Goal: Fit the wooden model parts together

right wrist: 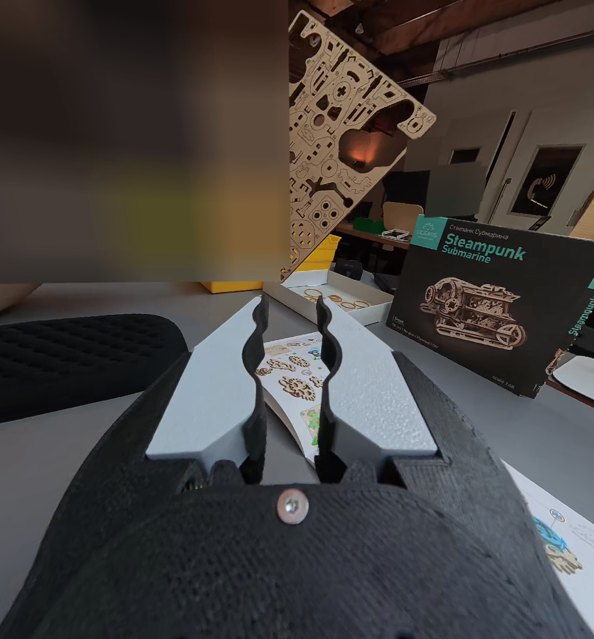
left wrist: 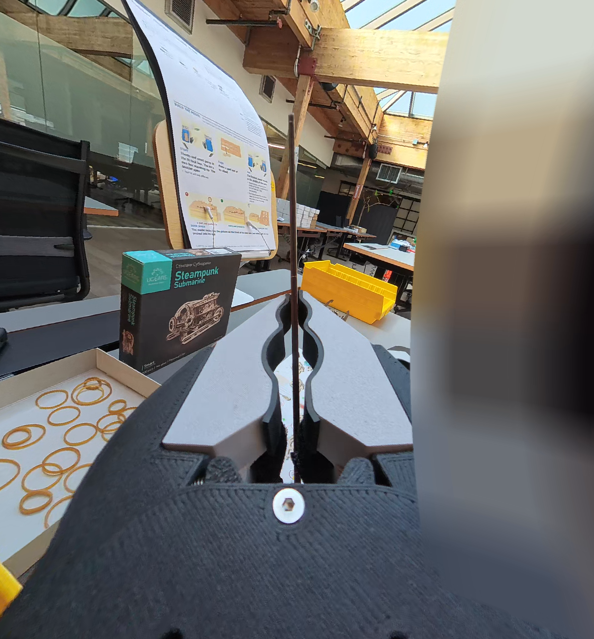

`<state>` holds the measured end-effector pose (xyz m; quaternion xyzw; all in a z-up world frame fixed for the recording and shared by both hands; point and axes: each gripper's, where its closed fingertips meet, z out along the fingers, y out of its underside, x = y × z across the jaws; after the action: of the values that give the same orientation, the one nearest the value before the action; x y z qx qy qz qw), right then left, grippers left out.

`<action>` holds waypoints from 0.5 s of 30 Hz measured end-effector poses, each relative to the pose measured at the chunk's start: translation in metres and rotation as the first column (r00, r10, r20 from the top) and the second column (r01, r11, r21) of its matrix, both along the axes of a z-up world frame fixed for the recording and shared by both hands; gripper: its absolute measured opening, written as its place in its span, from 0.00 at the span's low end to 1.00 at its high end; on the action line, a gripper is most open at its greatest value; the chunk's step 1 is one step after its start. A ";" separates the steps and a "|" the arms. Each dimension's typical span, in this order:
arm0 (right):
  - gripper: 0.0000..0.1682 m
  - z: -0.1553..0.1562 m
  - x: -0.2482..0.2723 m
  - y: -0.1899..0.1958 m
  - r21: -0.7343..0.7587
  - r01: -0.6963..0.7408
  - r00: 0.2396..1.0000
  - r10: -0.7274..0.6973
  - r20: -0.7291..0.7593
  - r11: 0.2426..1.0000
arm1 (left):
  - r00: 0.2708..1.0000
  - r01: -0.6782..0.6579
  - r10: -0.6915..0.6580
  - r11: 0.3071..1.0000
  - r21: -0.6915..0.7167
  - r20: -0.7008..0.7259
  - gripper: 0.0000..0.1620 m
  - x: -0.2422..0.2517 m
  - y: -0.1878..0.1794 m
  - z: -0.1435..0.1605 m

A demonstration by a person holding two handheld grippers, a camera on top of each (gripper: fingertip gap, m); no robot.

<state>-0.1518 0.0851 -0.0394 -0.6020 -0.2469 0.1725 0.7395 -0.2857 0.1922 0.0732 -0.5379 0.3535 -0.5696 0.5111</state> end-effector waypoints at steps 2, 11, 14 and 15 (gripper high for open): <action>0.15 -0.006 -0.002 -0.001 -0.009 0.027 0.998 -0.026 0.054 1.000 | 1.000 -0.007 0.007 0.999 0.038 -0.002 0.00 0.000 -0.006 0.006; 0.14 -0.013 -0.046 -0.006 -0.006 -0.112 0.985 0.112 0.131 0.994 | 0.986 -0.071 0.075 0.997 -0.028 0.149 0.00 -0.036 0.021 0.000; 0.14 -0.010 -0.053 -0.015 0.021 -0.157 0.979 0.153 0.136 0.987 | 0.968 -0.044 0.055 0.998 -0.047 0.245 0.00 -0.049 0.026 0.000; 0.14 -0.010 -0.053 -0.016 0.013 -0.165 0.980 0.162 0.117 0.986 | 0.964 -0.033 0.043 0.999 -0.042 0.262 0.00 -0.050 0.025 -0.001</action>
<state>-0.2051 0.0687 -0.0492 -0.5802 -0.3397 0.1950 0.7141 -0.3353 0.2172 0.0726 -0.4736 0.2614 -0.6326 0.5543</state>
